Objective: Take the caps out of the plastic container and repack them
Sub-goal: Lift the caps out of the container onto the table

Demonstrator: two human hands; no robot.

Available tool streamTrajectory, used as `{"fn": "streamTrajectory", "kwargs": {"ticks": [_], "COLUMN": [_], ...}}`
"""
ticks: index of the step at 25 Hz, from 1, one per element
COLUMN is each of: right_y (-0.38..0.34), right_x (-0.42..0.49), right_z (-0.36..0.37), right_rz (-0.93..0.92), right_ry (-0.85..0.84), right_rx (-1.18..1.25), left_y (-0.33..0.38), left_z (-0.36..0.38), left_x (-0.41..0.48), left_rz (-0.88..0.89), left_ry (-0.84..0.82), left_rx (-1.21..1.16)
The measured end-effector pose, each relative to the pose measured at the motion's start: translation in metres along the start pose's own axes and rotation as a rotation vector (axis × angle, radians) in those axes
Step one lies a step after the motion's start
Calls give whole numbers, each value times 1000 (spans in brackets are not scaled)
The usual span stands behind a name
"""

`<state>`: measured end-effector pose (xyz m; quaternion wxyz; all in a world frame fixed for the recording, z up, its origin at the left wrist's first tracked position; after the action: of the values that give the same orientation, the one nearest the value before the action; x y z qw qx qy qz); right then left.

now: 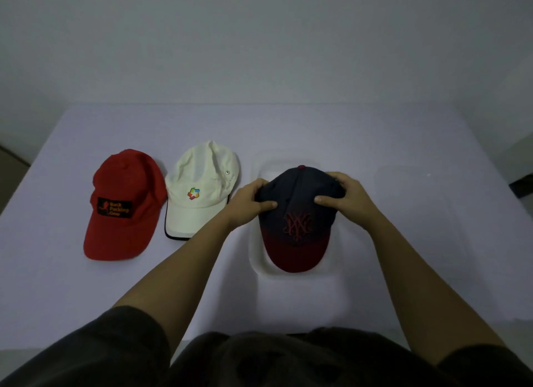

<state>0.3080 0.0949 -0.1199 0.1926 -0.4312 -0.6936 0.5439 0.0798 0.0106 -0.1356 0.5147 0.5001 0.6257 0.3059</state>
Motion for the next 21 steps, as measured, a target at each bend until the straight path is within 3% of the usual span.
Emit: {"fn": "streamTrajectory", "kwargs": {"ticks": [5, 11, 18, 21], "right_y": [17, 16, 21, 25], "right_x": [2, 5, 12, 14], "right_z": [5, 2, 3, 7], "right_rz": [20, 45, 63, 118], "right_ry": [-34, -283, -291, -248], "right_rx": [-44, -215, -135, -132], "left_y": [0, 5, 0, -2], "left_z": [5, 18, 15, 22], "left_x": [8, 11, 19, 22], "left_rz": [-3, -48, -159, -134], "left_ry": [37, -98, -99, -56], "left_rx": [151, 285, 235, 389]}}
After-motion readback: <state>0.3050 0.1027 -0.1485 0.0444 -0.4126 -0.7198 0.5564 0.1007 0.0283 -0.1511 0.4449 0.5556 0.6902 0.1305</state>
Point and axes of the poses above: each hand's wrist, its own x-axis towards the middle knuckle, its own z-axis out of the palm, y = z × x, the point moved 2 cm from there along x, towards the middle knuckle, and after that the axes turned 5 degrees about -y, right-handed, at the moved point
